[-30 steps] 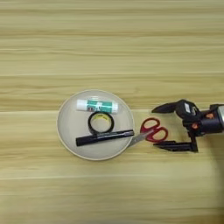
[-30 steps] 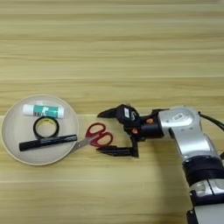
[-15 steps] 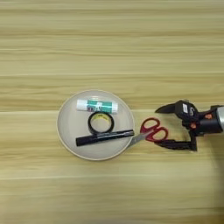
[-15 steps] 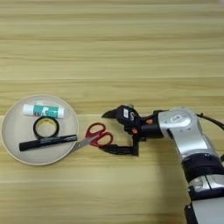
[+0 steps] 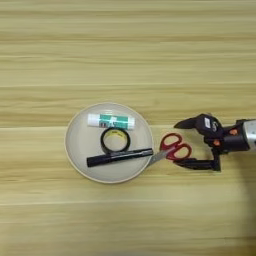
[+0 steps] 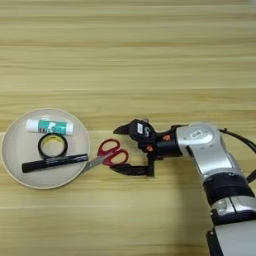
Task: Move the objects on the table
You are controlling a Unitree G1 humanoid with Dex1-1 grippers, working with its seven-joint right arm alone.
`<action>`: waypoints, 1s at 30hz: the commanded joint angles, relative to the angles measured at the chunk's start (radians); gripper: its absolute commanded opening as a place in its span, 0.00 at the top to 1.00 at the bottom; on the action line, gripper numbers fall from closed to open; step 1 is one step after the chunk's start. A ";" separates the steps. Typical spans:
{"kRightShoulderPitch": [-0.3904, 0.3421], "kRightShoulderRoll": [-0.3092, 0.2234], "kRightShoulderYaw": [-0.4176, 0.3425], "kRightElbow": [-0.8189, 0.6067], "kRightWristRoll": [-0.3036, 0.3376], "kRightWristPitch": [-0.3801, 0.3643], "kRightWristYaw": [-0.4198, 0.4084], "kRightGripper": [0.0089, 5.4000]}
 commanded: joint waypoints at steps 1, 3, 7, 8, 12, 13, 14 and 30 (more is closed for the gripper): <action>-0.058 -0.026 -0.004 -0.034 0.001 -0.012 -0.027 0.01; -0.059 -0.024 -0.002 -0.033 0.001 -0.012 -0.027 0.01; -0.060 -0.021 0.004 -0.034 -0.002 -0.015 -0.027 0.01; -0.060 -0.020 0.005 -0.035 -0.002 -0.016 -0.027 0.01; -0.059 -0.020 0.009 -0.040 -0.002 -0.017 -0.027 0.01; -0.059 -0.020 0.009 -0.039 -0.002 -0.017 -0.027 0.01; -0.060 -0.021 0.010 -0.039 -0.003 -0.018 -0.027 0.01; -0.059 -0.031 0.034 -0.047 -0.034 -0.032 -0.050 0.05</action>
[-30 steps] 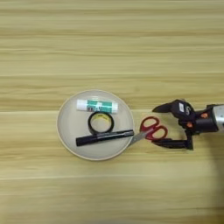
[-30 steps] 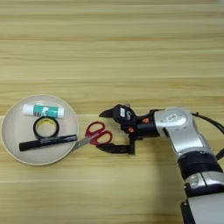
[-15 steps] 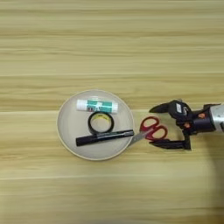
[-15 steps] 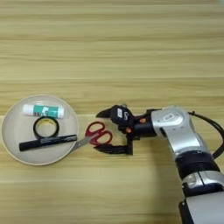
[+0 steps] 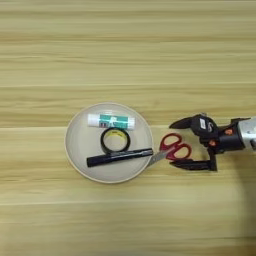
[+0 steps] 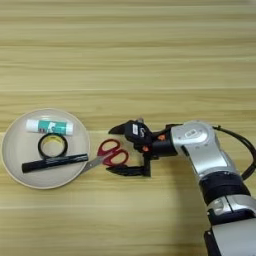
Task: Move the objects on the table
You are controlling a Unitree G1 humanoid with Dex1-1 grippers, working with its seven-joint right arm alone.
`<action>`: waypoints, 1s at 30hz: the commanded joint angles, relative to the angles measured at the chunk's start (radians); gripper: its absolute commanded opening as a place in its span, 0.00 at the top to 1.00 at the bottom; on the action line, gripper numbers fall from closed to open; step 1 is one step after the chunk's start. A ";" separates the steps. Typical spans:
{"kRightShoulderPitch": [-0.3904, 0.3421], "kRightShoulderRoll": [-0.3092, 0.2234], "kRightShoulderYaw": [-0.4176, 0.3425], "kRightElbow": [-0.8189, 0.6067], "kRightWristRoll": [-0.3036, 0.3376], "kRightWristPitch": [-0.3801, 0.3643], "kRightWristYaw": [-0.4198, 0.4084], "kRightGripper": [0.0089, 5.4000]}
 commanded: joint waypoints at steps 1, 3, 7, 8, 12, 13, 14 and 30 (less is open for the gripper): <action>-0.054 -0.039 0.005 -0.031 -0.032 -0.014 -0.045 0.07; -0.056 -0.039 0.009 -0.023 -0.038 -0.016 -0.049 0.11; -0.057 -0.041 0.017 -0.008 -0.049 -0.021 -0.061 0.16; -0.057 -0.042 0.019 -0.008 -0.051 -0.021 -0.064 0.19; -0.056 -0.046 0.027 -0.007 -0.058 -0.023 -0.072 0.24; -0.056 -0.047 0.029 -0.006 -0.060 -0.024 -0.074 0.26; -0.056 -0.047 0.030 -0.005 -0.062 -0.025 -0.075 0.28; -0.057 -0.058 0.043 0.001 -0.067 -0.037 -0.094 0.52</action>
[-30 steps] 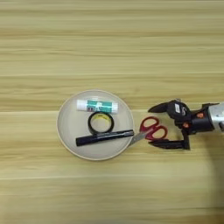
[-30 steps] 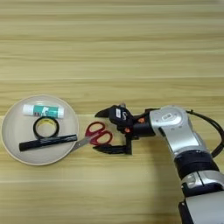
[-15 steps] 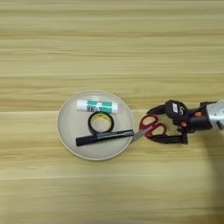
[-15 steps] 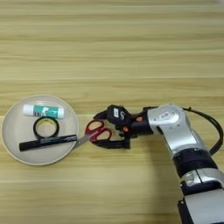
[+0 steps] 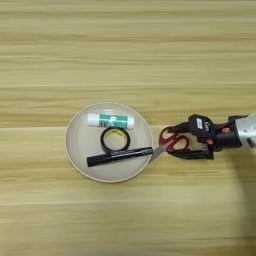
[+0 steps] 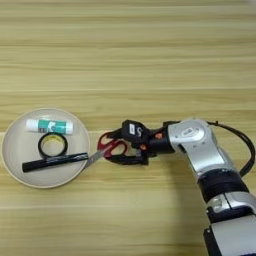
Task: Move the objects on the table
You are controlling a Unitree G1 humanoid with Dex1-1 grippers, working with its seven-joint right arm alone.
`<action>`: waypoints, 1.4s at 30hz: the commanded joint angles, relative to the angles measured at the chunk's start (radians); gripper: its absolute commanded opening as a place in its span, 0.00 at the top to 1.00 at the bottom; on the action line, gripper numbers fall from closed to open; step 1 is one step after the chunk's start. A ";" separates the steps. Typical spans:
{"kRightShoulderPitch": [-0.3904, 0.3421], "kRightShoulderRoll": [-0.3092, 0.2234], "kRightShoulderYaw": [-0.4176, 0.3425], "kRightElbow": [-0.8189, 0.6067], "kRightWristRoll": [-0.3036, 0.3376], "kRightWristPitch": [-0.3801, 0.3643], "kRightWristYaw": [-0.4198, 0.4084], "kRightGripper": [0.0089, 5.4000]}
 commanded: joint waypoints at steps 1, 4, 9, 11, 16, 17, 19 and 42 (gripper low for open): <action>-0.039 -0.052 0.001 -0.010 -0.047 0.005 -0.049 0.53; -0.039 -0.053 0.002 -0.010 -0.048 0.004 -0.050 0.58; -0.037 -0.068 0.014 -0.015 -0.065 0.005 -0.040 0.64; -0.044 -0.083 0.033 -0.006 -0.094 0.005 -0.035 0.66; -0.079 -0.109 0.088 0.045 -0.161 -0.005 -0.027 0.66; -0.084 -0.110 0.094 0.053 -0.165 -0.007 -0.026 0.66; -0.090 -0.113 0.106 0.065 -0.173 -0.011 -0.025 0.66; -0.109 -0.169 0.102 0.250 -0.166 -0.024 -0.055 0.66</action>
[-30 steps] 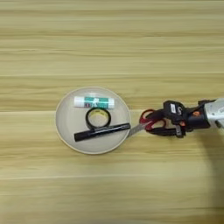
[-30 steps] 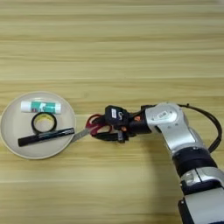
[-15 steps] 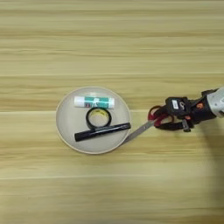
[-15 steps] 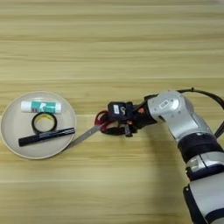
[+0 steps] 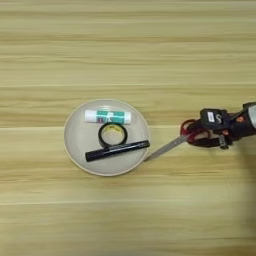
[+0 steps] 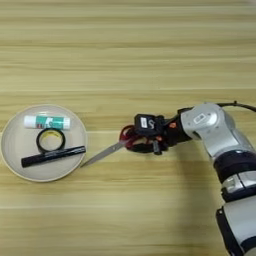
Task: Move the objects on the table
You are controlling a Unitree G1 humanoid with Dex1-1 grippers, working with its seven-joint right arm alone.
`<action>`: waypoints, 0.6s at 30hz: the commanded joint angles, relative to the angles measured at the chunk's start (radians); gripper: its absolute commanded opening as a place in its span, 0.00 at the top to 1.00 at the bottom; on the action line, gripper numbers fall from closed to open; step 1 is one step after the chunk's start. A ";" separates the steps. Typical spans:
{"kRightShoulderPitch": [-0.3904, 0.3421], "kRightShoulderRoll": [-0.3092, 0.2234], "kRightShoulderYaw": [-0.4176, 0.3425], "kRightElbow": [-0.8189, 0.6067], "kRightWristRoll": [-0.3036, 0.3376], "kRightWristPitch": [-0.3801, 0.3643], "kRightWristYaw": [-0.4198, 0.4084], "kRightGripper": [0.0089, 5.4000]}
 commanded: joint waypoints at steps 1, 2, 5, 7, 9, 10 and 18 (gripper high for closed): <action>0.014 -0.060 0.009 0.111 -0.064 0.039 -0.039 0.66; 0.006 -0.061 0.008 0.131 -0.067 0.039 -0.042 0.66; -0.016 -0.066 0.004 0.201 -0.073 0.042 -0.055 0.66; -0.025 -0.068 0.005 0.243 -0.076 0.043 -0.062 0.66; -0.035 -0.071 0.003 0.282 -0.077 0.046 -0.075 0.66; -0.039 -0.072 0.001 0.297 -0.077 0.048 -0.078 0.66; -0.056 -0.089 -0.013 0.381 -0.071 0.056 -0.119 0.66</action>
